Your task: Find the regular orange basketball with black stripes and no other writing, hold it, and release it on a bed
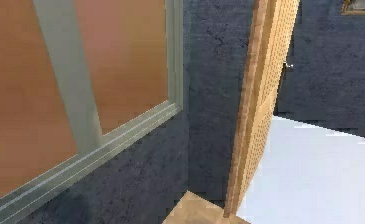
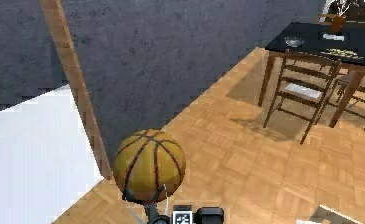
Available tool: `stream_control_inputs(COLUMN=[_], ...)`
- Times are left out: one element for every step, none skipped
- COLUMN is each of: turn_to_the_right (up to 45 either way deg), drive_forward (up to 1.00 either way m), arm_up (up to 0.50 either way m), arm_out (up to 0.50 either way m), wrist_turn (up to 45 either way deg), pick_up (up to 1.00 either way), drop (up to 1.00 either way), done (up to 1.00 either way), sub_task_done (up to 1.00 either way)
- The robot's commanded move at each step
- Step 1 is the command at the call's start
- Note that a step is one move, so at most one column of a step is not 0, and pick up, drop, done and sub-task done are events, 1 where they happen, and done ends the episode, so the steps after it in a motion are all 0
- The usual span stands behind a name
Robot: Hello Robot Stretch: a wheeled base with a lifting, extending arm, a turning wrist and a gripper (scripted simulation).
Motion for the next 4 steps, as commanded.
stream_control_inputs(turn_to_the_right=[9.0,-45.0,-21.0,0.0], drive_forward=[0.00,0.00,0.00,0.10], arm_up=[0.00,0.00,0.00,0.00], arm_out=[0.00,0.00,0.00,0.00], wrist_turn=[0.0,0.0,0.0,0.0], pick_up=[0.00,0.00,0.00,0.00], drop=[0.00,0.00,0.00,0.00], done=[0.00,0.00,0.00,0.00], sub_task_done=[0.00,0.00,0.00,0.00])
